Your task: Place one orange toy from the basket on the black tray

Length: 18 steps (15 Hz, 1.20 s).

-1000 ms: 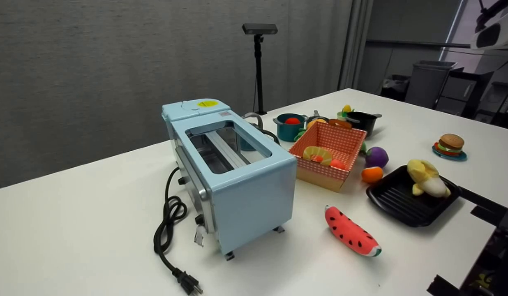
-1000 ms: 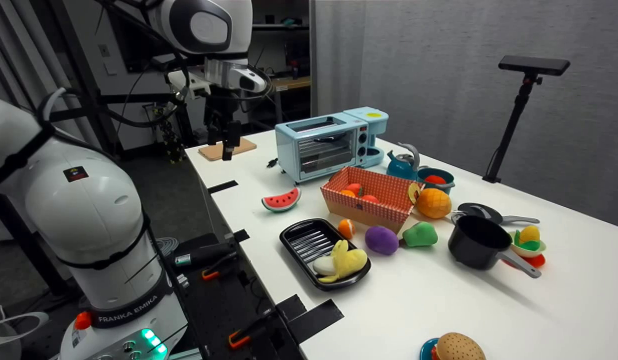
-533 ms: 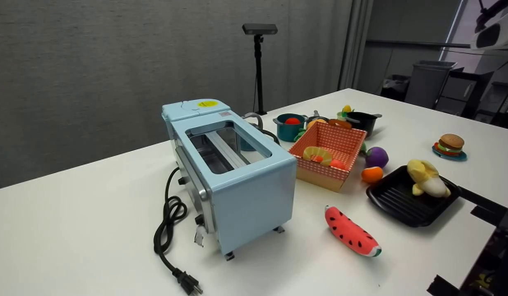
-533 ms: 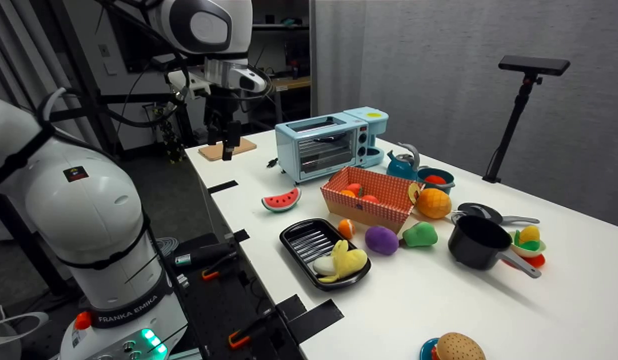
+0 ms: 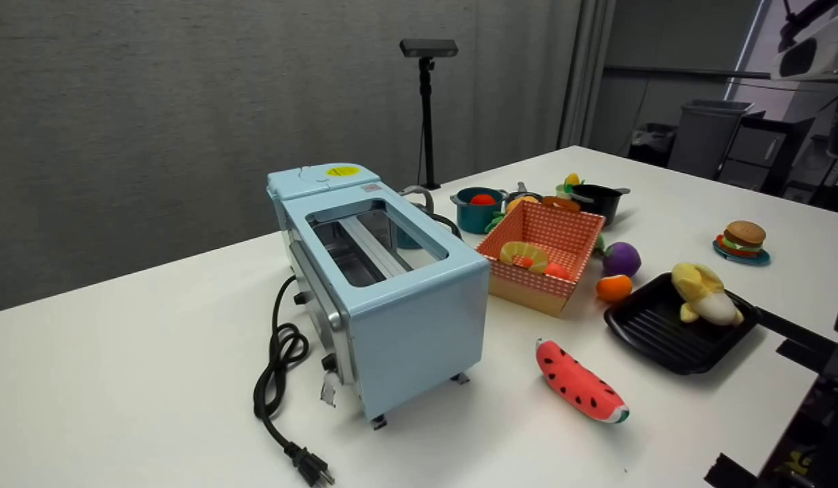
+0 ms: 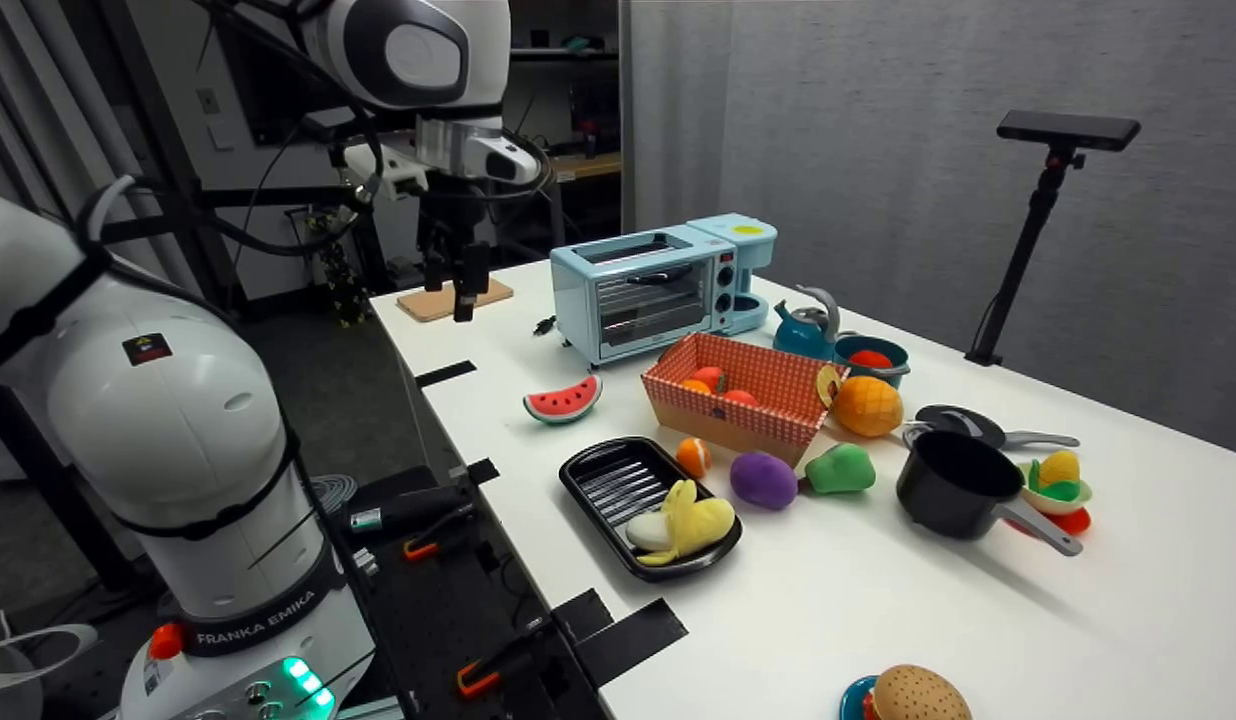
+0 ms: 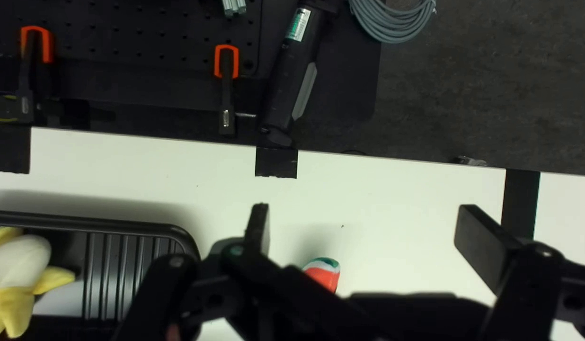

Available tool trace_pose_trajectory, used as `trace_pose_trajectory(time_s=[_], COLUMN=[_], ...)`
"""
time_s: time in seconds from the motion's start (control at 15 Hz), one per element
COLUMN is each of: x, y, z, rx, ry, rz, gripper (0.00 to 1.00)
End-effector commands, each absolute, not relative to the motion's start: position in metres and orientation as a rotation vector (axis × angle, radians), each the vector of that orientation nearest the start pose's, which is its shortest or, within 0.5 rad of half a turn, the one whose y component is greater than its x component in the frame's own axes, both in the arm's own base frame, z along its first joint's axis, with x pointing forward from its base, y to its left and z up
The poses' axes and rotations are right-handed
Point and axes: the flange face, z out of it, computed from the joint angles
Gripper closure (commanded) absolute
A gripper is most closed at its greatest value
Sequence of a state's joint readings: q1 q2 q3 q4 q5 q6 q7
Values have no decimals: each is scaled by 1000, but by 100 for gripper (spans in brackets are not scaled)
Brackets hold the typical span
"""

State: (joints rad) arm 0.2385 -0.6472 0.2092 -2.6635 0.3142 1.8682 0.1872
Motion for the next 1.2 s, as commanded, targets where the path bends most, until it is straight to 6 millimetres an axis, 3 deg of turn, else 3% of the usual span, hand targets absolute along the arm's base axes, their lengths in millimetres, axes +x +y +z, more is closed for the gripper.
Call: trace_pose_trajectory(time_s=[0.0, 1.13], x=[303, 375], y=[155, 99], z=[425, 445], rx=[-3054, -3116], ry=[-80, 187], rz=[171, -269], gripper=[0, 0])
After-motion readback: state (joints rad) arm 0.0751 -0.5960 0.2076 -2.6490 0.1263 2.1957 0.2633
